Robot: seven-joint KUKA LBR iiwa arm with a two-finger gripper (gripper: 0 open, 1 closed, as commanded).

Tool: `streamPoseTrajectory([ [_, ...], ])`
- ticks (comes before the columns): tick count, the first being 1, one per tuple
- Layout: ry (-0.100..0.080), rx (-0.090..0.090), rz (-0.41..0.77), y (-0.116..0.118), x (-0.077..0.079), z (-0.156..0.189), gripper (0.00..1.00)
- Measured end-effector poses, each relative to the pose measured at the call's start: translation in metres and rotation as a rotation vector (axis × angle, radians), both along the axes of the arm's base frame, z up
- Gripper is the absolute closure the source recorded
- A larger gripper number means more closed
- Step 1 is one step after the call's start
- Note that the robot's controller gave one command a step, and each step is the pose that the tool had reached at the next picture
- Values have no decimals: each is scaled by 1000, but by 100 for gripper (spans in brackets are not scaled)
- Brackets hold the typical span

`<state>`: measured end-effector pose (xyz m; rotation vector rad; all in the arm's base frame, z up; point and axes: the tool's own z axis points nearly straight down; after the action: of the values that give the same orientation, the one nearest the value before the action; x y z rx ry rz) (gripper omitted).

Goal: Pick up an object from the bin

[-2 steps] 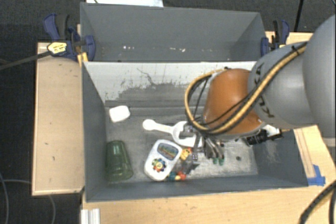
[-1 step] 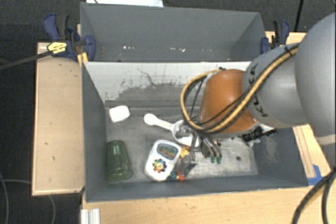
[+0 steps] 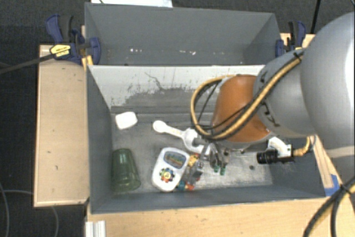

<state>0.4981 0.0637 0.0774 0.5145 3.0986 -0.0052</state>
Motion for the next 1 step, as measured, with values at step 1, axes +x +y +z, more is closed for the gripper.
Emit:
streamPoseTrajectory([
  [1, -7, 7, 230, 5, 5, 2, 0],
])
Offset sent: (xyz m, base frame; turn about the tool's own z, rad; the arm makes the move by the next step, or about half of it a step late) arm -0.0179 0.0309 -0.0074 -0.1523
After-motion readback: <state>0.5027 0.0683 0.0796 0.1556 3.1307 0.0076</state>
